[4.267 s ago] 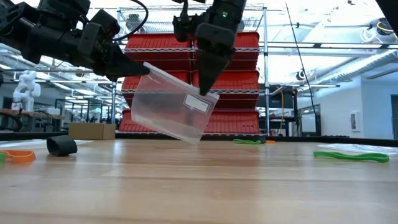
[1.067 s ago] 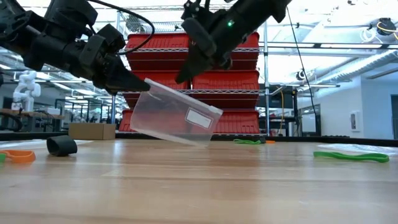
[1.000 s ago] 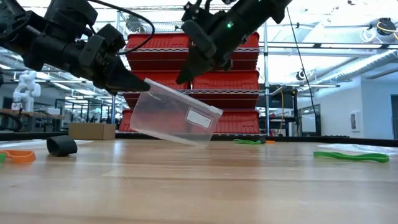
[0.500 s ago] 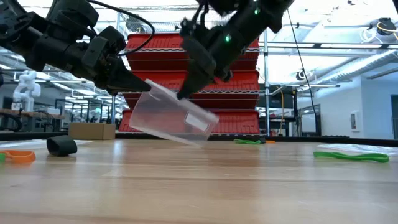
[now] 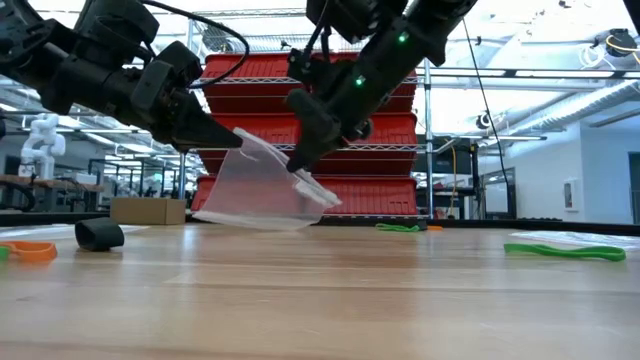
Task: Sort rubber bands
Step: Open the top left transparent zip bag
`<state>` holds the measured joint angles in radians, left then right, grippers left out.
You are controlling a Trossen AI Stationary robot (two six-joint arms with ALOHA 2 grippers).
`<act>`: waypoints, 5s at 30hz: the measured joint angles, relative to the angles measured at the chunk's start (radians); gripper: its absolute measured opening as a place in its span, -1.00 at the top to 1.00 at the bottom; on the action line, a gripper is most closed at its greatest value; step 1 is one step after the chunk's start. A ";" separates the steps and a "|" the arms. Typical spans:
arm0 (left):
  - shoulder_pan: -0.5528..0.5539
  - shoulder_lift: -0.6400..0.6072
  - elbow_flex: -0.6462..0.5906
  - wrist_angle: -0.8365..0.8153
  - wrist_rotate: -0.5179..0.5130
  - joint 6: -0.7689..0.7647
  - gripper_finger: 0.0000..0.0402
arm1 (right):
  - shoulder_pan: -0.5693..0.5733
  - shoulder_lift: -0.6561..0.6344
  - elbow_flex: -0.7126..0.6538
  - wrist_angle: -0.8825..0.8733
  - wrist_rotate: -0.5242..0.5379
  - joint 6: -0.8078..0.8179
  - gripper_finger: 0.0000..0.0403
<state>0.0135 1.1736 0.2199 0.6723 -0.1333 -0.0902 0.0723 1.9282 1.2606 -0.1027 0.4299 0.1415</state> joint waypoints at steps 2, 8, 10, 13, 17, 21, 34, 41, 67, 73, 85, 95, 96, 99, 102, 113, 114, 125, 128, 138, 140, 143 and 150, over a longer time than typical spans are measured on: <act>0.000 0.000 0.000 0.000 0.000 0.000 1.00 | 0.000 -0.002 0.000 0.015 0.025 -0.023 1.00; 0.000 0.000 0.000 -0.001 0.018 0.001 1.00 | 0.001 -0.015 0.000 0.017 0.067 -0.079 1.00; 0.000 0.000 0.000 -0.004 0.021 0.001 1.00 | 0.001 -0.020 0.000 0.019 0.084 -0.098 1.00; 0.000 0.000 0.000 -0.004 0.021 0.014 1.00 | 0.001 -0.026 0.000 0.024 0.094 -0.112 1.00; 0.000 0.000 0.000 0.001 0.023 0.032 1.00 | 0.001 -0.025 0.000 0.022 0.089 -0.112 1.00; 0.000 0.000 0.000 0.001 0.024 0.045 1.00 | 0.005 -0.022 0.000 0.024 0.086 -0.112 1.00; 0.000 0.000 0.000 0.000 0.024 0.051 1.00 | 0.005 -0.021 0.000 0.040 0.094 -0.156 1.00; 0.000 0.000 0.000 0.000 0.024 0.053 1.00 | -0.007 -0.021 0.000 0.029 0.047 -0.178 1.00; 0.000 0.000 0.000 0.000 0.024 0.071 1.00 | -0.035 -0.021 0.000 0.024 -0.010 -0.100 0.31; 0.000 0.000 0.000 0.000 0.024 0.071 1.00 | -0.047 -0.021 0.000 0.024 -0.042 -0.100 0.33; 0.000 0.000 0.000 0.000 0.024 0.071 1.00 | -0.011 -0.031 -0.001 0.007 -0.013 -0.123 0.48; 0.000 0.000 0.000 -0.004 0.024 0.071 1.00 | 0.002 -0.162 0.000 -0.099 -0.017 -0.134 0.37; 0.000 0.000 0.000 -0.003 0.024 0.071 1.00 | 0.002 -0.161 0.000 -0.104 -0.017 -0.135 0.41; 0.000 0.000 0.000 -0.002 0.024 0.071 1.00 | 0.002 -0.134 0.000 -0.094 -0.038 -0.154 0.60; 0.000 0.000 0.000 0.000 0.024 0.071 1.00 | 0.002 -0.096 0.000 -0.074 -0.044 -0.178 0.87; 0.000 0.000 0.000 0.000 0.024 0.071 1.00 | -0.015 -0.058 0.000 -0.040 -0.068 -0.173 0.98; 0.000 0.000 0.000 -0.001 0.024 0.071 1.00 | -0.015 -0.058 0.000 -0.035 -0.063 -0.178 0.99; 0.000 0.000 0.000 -0.001 0.024 0.071 1.00 | -0.021 -0.058 0.000 0.001 -0.069 -0.233 0.98; 0.000 0.000 0.000 -0.003 0.024 0.071 1.00 | -0.016 -0.058 0.000 -0.005 -0.070 -0.233 0.98; 0.000 0.000 0.000 -0.004 0.024 0.071 1.00 | -0.011 -0.058 0.000 -0.022 -0.191 -0.146 0.92; 0.000 0.000 0.000 -0.006 0.024 0.071 1.00 | -0.011 -0.058 0.000 -0.037 -0.193 -0.132 0.84; 0.000 0.000 0.000 -0.007 0.024 0.071 1.00 | -0.011 -0.063 0.000 -0.051 -0.194 -0.116 0.67; 0.000 0.000 0.000 -0.008 0.024 0.071 1.00 | -0.011 -0.113 0.000 -0.061 -0.193 -0.123 0.44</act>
<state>0.0139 1.1732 0.2203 0.6640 -0.1093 -0.0196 0.0608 1.8154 1.2606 -0.1637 0.2367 0.0182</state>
